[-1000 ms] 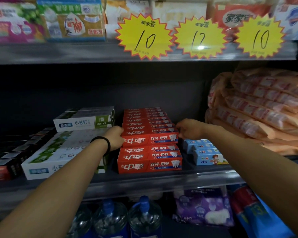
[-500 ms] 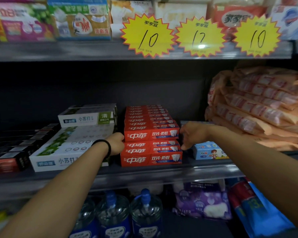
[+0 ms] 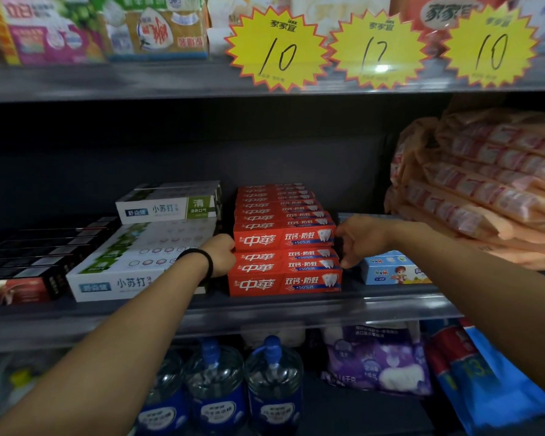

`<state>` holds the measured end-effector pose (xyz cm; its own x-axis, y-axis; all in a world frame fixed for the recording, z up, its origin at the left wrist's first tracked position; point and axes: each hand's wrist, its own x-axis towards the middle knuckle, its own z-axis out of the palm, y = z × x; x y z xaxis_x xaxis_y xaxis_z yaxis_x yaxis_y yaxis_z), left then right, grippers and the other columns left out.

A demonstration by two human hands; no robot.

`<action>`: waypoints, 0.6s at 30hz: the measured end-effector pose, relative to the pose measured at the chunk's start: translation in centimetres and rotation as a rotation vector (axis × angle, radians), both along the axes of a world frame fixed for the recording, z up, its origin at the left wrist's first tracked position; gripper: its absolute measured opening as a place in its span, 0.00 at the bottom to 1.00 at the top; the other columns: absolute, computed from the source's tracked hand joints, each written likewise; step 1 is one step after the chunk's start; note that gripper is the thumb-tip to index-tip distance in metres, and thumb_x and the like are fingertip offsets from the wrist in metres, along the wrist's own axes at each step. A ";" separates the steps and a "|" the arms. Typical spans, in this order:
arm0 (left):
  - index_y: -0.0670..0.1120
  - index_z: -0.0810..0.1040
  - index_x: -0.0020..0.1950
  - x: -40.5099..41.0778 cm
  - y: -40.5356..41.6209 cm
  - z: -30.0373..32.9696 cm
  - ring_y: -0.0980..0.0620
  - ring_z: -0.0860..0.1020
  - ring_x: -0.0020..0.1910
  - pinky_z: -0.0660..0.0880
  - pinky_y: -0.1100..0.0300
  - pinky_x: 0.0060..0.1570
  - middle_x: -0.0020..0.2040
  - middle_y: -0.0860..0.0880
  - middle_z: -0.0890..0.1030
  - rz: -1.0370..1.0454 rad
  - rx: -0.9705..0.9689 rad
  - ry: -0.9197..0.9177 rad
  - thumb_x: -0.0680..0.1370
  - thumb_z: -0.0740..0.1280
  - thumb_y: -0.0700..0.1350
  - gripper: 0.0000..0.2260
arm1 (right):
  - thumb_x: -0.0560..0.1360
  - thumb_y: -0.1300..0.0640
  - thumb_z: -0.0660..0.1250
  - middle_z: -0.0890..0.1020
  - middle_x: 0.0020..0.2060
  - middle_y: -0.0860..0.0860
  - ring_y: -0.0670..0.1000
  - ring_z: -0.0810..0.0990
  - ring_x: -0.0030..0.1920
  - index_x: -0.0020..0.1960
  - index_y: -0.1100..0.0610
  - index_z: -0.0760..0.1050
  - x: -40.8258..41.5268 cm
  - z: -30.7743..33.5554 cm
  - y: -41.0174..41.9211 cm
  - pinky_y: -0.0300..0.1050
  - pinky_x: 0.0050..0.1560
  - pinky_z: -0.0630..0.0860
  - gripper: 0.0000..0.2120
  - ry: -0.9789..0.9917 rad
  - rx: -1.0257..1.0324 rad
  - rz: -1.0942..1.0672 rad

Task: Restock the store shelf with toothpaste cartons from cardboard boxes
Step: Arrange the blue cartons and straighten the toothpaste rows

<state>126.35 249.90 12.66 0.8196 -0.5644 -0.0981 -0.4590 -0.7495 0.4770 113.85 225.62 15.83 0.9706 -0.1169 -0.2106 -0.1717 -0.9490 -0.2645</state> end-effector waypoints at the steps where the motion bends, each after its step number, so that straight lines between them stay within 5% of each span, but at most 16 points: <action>1: 0.49 0.72 0.40 0.0 0.0 0.1 0.53 0.75 0.44 0.73 0.60 0.47 0.43 0.50 0.77 -0.003 0.031 -0.022 0.80 0.61 0.38 0.10 | 0.71 0.58 0.74 0.77 0.44 0.40 0.43 0.77 0.48 0.65 0.53 0.72 0.0 -0.1 -0.1 0.44 0.59 0.73 0.24 0.011 -0.031 0.006; 5: 0.47 0.74 0.47 -0.4 0.2 0.5 0.53 0.74 0.47 0.72 0.61 0.46 0.47 0.49 0.76 -0.047 0.224 -0.107 0.77 0.65 0.40 0.03 | 0.68 0.55 0.77 0.77 0.62 0.44 0.48 0.74 0.63 0.69 0.49 0.67 -0.4 -0.4 0.1 0.50 0.69 0.68 0.33 0.085 -0.008 0.040; 7: 0.47 0.74 0.55 -0.5 0.1 0.6 0.53 0.75 0.47 0.73 0.62 0.46 0.48 0.50 0.76 -0.074 0.302 -0.085 0.74 0.69 0.37 0.12 | 0.67 0.54 0.78 0.74 0.66 0.46 0.49 0.72 0.66 0.70 0.48 0.64 -0.6 -0.5 0.4 0.50 0.70 0.67 0.36 0.082 -0.009 0.047; 11: 0.47 0.74 0.59 -0.8 -0.3 0.4 0.50 0.76 0.53 0.75 0.58 0.53 0.52 0.50 0.78 -0.080 0.376 -0.078 0.69 0.73 0.34 0.22 | 0.67 0.52 0.78 0.73 0.67 0.46 0.49 0.72 0.67 0.71 0.47 0.63 -0.6 -0.7 0.3 0.50 0.70 0.67 0.37 0.049 -0.035 0.041; 18: 0.47 0.73 0.63 -0.9 -0.5 0.3 0.49 0.76 0.57 0.75 0.56 0.58 0.57 0.48 0.78 -0.092 0.366 -0.087 0.68 0.74 0.35 0.25 | 0.68 0.50 0.77 0.73 0.66 0.47 0.50 0.73 0.65 0.72 0.48 0.62 -0.6 -1.3 -0.4 0.50 0.67 0.69 0.38 -0.005 -0.093 0.030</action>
